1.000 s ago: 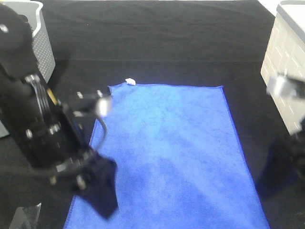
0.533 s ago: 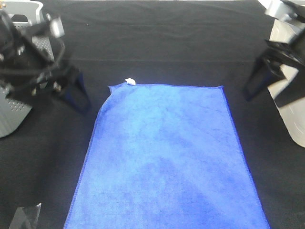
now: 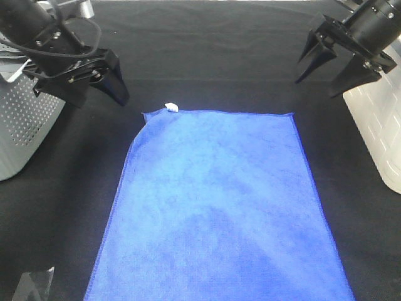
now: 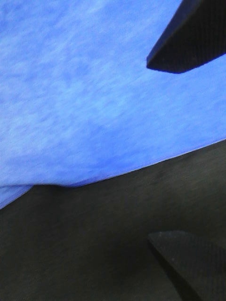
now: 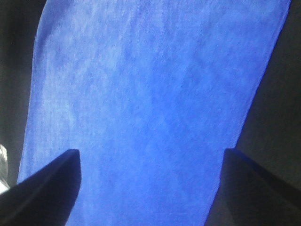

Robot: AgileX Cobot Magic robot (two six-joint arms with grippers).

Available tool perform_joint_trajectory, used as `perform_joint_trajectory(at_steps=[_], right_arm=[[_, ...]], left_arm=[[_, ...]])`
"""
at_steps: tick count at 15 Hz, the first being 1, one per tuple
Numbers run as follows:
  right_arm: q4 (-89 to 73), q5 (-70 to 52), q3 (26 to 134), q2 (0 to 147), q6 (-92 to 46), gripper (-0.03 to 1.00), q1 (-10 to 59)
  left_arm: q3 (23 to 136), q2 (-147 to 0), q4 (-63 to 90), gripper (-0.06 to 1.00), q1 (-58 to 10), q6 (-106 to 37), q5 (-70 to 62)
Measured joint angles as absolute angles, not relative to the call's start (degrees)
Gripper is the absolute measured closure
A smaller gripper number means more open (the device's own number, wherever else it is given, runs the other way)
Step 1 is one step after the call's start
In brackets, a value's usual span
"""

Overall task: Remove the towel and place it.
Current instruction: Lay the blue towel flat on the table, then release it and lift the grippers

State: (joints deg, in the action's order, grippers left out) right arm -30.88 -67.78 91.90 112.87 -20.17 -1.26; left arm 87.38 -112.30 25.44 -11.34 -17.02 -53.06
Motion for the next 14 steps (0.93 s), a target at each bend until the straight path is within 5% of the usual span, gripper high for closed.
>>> perform_joint_trajectory(at_steps=[6,14], right_arm=[[-30.8,-69.5,112.0,129.9,-19.6,0.20,-2.8],[-29.6,-69.5,114.8,139.3,-19.4,0.20,-3.4]], left_arm=[[103.9,-128.5,26.6,0.11,-10.8,-17.8,-53.7],[119.5,-144.3,30.5,0.11,-10.8,-17.9,-53.7]])
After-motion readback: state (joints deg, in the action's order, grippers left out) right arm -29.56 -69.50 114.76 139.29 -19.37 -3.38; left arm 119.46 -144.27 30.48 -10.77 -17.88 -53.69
